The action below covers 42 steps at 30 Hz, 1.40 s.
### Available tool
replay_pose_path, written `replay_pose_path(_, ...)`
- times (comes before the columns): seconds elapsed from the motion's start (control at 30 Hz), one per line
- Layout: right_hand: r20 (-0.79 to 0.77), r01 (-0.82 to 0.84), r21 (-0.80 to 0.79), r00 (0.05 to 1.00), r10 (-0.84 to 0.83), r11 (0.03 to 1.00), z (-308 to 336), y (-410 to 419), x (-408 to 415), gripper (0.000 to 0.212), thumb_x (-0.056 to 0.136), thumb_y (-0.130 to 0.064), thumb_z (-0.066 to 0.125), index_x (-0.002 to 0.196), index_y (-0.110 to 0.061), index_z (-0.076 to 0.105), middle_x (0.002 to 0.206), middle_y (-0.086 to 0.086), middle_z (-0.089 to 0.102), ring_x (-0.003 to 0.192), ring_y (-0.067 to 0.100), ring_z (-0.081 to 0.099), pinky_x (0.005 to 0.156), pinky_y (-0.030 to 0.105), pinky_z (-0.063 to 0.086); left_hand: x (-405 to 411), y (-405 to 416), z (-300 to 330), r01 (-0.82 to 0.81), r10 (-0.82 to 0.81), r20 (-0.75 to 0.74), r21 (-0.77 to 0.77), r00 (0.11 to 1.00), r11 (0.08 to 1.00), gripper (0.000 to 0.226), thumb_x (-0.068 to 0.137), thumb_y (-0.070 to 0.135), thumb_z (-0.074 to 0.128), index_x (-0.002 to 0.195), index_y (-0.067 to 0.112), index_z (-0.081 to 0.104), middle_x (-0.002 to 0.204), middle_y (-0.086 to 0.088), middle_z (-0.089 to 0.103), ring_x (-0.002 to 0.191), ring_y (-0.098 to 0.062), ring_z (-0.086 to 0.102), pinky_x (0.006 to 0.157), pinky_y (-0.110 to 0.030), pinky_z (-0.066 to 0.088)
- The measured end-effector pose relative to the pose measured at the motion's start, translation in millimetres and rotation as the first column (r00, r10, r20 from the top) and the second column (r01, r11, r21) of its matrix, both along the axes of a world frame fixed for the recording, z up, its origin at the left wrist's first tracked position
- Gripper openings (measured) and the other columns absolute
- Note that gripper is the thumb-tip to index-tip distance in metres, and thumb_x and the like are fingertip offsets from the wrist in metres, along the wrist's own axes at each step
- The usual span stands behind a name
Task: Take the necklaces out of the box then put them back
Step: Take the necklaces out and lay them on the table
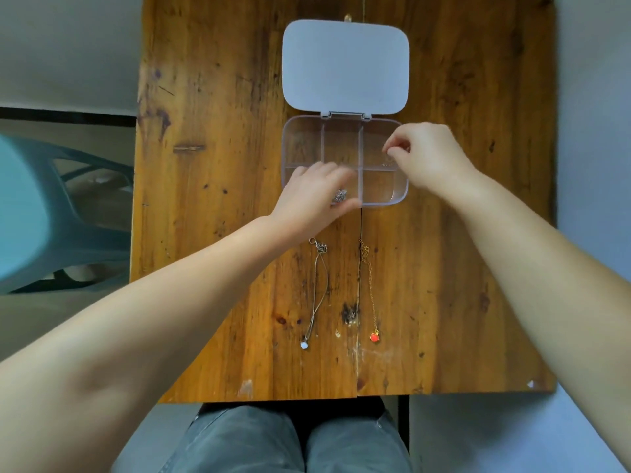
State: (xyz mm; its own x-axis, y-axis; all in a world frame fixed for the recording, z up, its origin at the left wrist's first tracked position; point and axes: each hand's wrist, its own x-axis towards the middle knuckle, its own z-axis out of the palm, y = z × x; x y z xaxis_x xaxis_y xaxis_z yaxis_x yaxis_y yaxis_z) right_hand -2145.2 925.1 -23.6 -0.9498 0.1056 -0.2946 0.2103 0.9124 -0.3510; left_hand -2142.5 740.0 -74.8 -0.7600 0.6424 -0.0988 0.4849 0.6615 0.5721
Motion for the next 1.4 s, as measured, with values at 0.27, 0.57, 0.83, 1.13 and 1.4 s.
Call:
replay_pose_path(0.27, -0.027, 0.168, -0.624, 0.971, -0.236, 0.763, 58, 35, 75, 0.011, 0.093, -0.018, 0.057, 0.100, -0.018, 0.066, 0.085, -0.002, 0.069, 0.074, 0.008, 0.068, 0.060, 0.016, 0.054, 6, 64, 63, -0.026, -0.076, 0.335, 0.289, 0.939, 0.957, 0.018, 0.091, 0.022, 0.057, 0.104, 0.011, 0.063, 0.097, -0.002, 0.068, 0.092, -0.013, 0.063, 0.082, -0.028, 0.050)
replay_pose_path(0.57, 0.187, 0.441, -0.782, 0.840, -0.509, 0.441, 17, 76, 199, 0.017, 0.087, -0.012, 0.064, 0.087, -0.027, 0.072, 0.084, -0.004, 0.072, 0.082, 0.013, 0.070, 0.065, 0.020, 0.054, 32, 87, 44, 0.177, -0.205, 0.498, 0.104, 0.843, 0.979, 0.028, 0.090, 0.038, 0.056, 0.064, 0.027, 0.061, 0.051, 0.009, 0.043, 0.039, 0.001, 0.040, 0.037, -0.007, 0.027)
replay_pose_path(0.83, -0.051, 0.388, -0.447, 0.889, -0.456, 0.806, -45, 15, 273, 0.012, 0.090, -0.008, 0.059, 0.095, -0.017, 0.064, 0.101, -0.006, 0.055, 0.086, -0.002, 0.054, 0.076, 0.001, 0.042, 34, 123, 20, 0.524, -0.438, 0.329, -0.250, 0.837, 0.814, 0.028, 0.089, 0.038, 0.058, 0.071, 0.017, 0.060, 0.068, 0.004, 0.055, 0.067, -0.016, 0.051, 0.056, -0.026, 0.040)
replay_pose_path(1.13, -0.029, 0.226, -0.197, 0.971, -0.236, 0.954, -80, -4, 292, 0.014, 0.094, -0.011, 0.053, 0.104, -0.010, 0.062, 0.108, 0.005, 0.054, 0.091, 0.014, 0.057, 0.077, 0.020, 0.047, 42, 148, 10, 0.567, -0.533, 0.194, -0.263, 0.824, 0.781, 0.017, 0.092, 0.027, 0.054, 0.078, 0.016, 0.056, 0.079, 0.004, 0.053, 0.079, -0.018, 0.050, 0.068, -0.034, 0.043)
replay_pose_path(1.4, -0.027, 0.338, -0.364, 0.928, -0.373, 0.868, -62, 7, 276, 0.019, 0.095, -0.016, 0.053, 0.112, -0.013, 0.062, 0.109, -0.001, 0.054, 0.086, -0.001, 0.054, 0.074, 0.011, 0.046, 56, 124, 0, 0.536, -0.506, 0.179, -0.239, 0.844, 0.809, 0.022, 0.093, 0.016, 0.045, 0.109, 0.014, 0.061, 0.114, -0.009, 0.053, 0.106, -0.026, 0.051, 0.085, -0.042, 0.048)
